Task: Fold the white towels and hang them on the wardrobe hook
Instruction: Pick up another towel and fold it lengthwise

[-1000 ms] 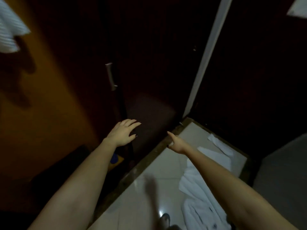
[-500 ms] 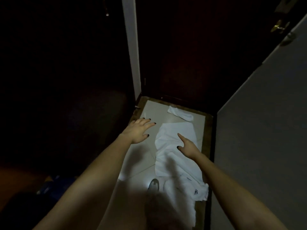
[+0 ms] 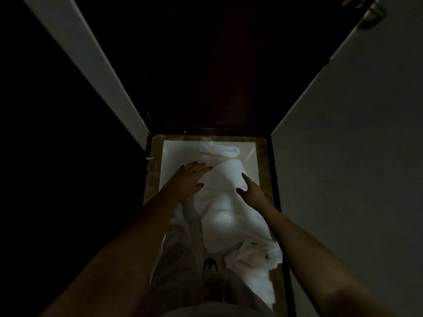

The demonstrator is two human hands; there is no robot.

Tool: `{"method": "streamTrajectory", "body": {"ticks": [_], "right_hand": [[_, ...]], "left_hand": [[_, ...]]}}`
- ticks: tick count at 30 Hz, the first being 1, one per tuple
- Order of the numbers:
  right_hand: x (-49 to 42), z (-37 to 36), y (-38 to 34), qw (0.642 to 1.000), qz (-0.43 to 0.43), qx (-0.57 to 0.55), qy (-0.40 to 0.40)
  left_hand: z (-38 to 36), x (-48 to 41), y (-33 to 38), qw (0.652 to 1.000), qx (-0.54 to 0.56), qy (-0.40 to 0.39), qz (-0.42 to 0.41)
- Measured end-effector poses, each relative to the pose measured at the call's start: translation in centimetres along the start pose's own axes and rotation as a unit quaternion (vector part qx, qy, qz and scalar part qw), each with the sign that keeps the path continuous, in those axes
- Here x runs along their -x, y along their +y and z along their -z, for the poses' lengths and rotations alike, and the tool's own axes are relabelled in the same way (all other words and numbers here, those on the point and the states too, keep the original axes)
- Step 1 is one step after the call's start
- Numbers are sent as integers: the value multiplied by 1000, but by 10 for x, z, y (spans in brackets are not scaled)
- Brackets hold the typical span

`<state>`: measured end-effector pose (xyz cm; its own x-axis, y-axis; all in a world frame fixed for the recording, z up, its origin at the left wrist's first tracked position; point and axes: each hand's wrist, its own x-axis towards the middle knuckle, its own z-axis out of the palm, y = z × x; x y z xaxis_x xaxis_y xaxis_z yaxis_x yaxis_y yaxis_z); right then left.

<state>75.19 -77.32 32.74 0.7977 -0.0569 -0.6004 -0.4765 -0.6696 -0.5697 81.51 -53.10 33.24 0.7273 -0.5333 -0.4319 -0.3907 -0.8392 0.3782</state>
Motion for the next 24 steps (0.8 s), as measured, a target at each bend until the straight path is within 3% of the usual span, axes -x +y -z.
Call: {"method": "streamTrajectory", "body": {"ticks": [5, 10, 16, 24], "right_hand": [[-100, 1, -9, 998, -48, -20, 30], [-229, -15, -3, 996, -60, 8, 69], [-400, -88, 62, 994, -56, 58, 74], [-594, -204, 173, 990, -41, 92, 104]], "left_hand": [[13, -102, -57, 997, -44, -42, -36], [-5, -220, -124, 993, -87, -25, -73], [-109, -360, -215, 988, -117, -32, -91], [-280, -520, -315, 993, -102, 24, -59]]}}
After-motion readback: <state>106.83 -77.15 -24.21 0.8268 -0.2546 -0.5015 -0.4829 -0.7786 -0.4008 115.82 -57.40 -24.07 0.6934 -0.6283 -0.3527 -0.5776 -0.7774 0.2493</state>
